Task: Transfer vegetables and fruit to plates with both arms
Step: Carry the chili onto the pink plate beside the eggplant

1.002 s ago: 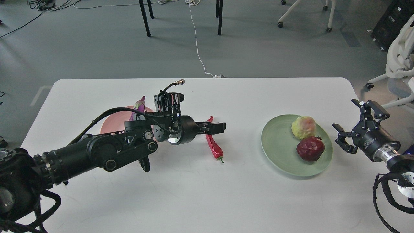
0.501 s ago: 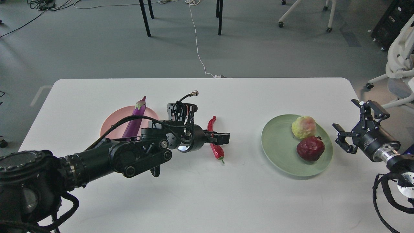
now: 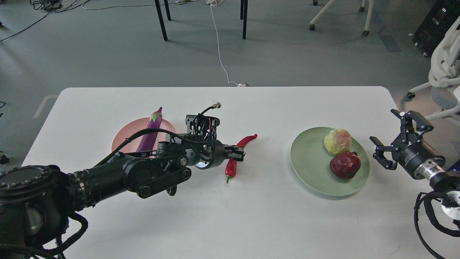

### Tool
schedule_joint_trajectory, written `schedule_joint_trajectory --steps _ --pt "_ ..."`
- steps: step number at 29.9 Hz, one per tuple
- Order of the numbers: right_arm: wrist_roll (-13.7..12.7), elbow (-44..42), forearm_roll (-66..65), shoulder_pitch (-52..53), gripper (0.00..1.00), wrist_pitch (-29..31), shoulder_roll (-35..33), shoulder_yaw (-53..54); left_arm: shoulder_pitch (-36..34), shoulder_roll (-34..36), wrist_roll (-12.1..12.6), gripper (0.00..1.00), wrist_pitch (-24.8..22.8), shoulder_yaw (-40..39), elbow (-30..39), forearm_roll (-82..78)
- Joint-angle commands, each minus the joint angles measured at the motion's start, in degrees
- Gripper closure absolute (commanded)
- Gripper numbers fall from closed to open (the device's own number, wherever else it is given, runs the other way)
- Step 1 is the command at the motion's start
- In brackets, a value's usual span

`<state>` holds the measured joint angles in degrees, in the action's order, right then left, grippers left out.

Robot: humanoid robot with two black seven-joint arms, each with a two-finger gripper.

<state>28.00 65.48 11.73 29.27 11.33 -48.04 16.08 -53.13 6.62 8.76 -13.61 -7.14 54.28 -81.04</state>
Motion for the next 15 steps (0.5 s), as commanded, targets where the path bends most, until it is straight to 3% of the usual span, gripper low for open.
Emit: schedule_joint_trajectory --steps 1,4,7,12,15 --pt "0.0 0.0 0.0 0.0 0.03 0.0 0.2 0.0 -3.9 6.3 -0.6 0.93 -0.5 -0.2 5.1 0.4" --pt "0.0 0.0 0.0 0.0 0.03 -0.2 0.5 -0.1 -6.5 13.1 -1.4 0.92 -0.7 -0.3 10.4 0.4" --pt "0.0 0.0 0.0 -0.1 0.03 -0.2 0.7 -0.1 -8.0 21.6 -5.0 0.91 -2.7 0.1 13.7 0.2" --pt "0.0 0.0 0.0 0.0 0.03 -0.2 1.5 -0.1 -6.7 32.1 -10.3 0.90 -4.7 0.9 13.0 -1.0" --pt "0.0 0.0 0.0 0.0 0.03 -0.2 1.5 0.0 -3.5 35.2 -12.3 0.87 -4.7 0.8 9.9 -1.9"
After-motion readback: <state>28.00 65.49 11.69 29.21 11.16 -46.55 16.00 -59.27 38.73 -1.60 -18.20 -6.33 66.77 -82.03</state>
